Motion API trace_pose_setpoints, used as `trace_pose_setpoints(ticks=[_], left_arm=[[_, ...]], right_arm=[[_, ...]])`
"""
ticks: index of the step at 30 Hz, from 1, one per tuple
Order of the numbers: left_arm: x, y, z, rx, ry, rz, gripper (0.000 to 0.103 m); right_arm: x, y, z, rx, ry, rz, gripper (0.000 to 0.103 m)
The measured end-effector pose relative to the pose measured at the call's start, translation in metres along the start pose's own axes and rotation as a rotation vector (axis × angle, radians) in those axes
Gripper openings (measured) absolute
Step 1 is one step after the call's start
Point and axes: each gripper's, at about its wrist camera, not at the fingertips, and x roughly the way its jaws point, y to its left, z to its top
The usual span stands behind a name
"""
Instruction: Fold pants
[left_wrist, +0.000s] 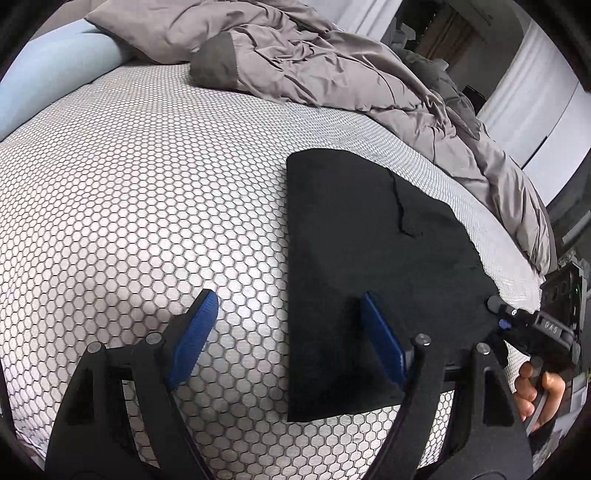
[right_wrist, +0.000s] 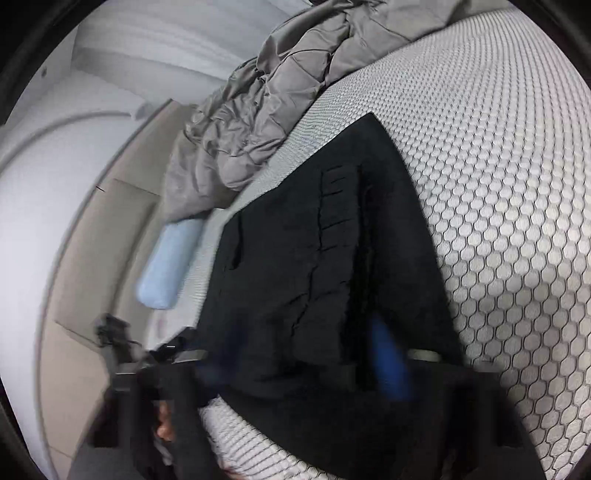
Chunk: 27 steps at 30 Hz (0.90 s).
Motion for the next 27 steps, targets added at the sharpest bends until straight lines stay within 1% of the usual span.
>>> trace_pose_setpoints(ticks=[1,2,3,6,8,9,10,11,12,13,14,15,17,18,19,20,21,22,23,24,25,27], left_arm=[[-0.001,0.003,0.001,-0.003,-0.003,-0.004,0.077],[-0.003,0.002,0.001,-0.004,-0.007,-0.009,0.077],[-0.006,0.001,0.002,-0.002,-0.011,-0.012,0.077],[-0.018,-0.003,0.003,0.011,-0.031,-0.018,0.077],[-0.022,-0.008,0.003,0.024,-0.034,-0.018,0.077],[-0.022,-0.011,0.003,0.035,-0.033,-0.012,0.077],[-0.022,-0.015,0.002,0.049,-0.028,-0.006,0.077],[-0.020,-0.020,0.001,0.060,-0.024,-0.003,0.077],[-0.018,-0.024,-0.001,0.082,-0.016,0.003,0.077],[-0.018,-0.027,-0.003,0.095,-0.011,0.011,0.077],[-0.018,-0.030,-0.005,0.110,-0.007,0.021,0.077],[-0.017,-0.036,-0.007,0.132,-0.005,0.029,0.077],[-0.018,-0.043,-0.011,0.158,-0.011,0.027,0.077],[-0.019,-0.048,-0.014,0.182,-0.014,0.019,0.077],[-0.019,-0.053,-0.016,0.199,-0.016,0.014,0.077],[-0.019,-0.057,-0.017,0.217,-0.018,0.010,0.077],[-0.016,-0.063,-0.021,0.245,-0.012,0.009,0.077],[-0.013,-0.068,-0.024,0.268,0.001,0.010,0.077],[-0.009,-0.072,-0.027,0.294,0.019,0.015,0.077],[-0.005,-0.075,-0.030,0.318,0.037,0.029,0.077],[-0.002,-0.077,-0.031,0.331,0.046,0.045,0.077],[-0.004,-0.079,-0.034,0.347,0.044,0.048,0.077]], right_arm=[[-0.001,0.006,-0.002,-0.026,-0.007,-0.021,0.026],[-0.003,0.008,-0.003,-0.036,-0.019,-0.006,0.020],[-0.009,0.014,-0.005,-0.055,-0.032,0.011,0.018],[-0.043,0.045,-0.014,-0.160,-0.114,0.057,0.017],[-0.064,0.055,-0.029,-0.206,-0.153,0.045,0.017],[-0.069,0.053,-0.036,-0.213,-0.161,0.022,0.018],[-0.065,0.048,-0.042,-0.219,-0.158,-0.059,0.018],[-0.053,0.039,-0.045,-0.215,-0.123,-0.165,0.022],[-0.036,0.029,-0.047,-0.203,-0.054,-0.244,0.030],[-0.022,0.017,-0.049,-0.179,0.021,-0.280,0.030],[-0.018,0.015,-0.047,-0.159,0.030,-0.262,0.034],[-0.025,0.016,-0.046,-0.156,0.011,-0.230,0.041],[-0.046,0.024,-0.044,-0.185,-0.076,-0.201,0.051],[-0.056,0.026,-0.044,-0.188,-0.119,-0.190,0.051],[-0.062,0.026,-0.043,-0.179,-0.141,-0.169,0.051],[-0.062,0.025,-0.041,-0.167,-0.138,-0.153,0.051],[-0.058,0.023,-0.041,-0.159,-0.125,-0.146,0.050],[-0.049,0.022,-0.040,-0.162,-0.098,-0.165,0.048],[-0.043,0.022,-0.043,-0.181,-0.067,-0.189,0.029],[-0.034,0.023,-0.044,-0.208,-0.034,-0.220,0.025],[-0.028,0.027,-0.045,-0.237,-0.020,-0.259,0.025],[-0.030,0.028,-0.051,-0.282,-0.008,-0.275,0.023]])
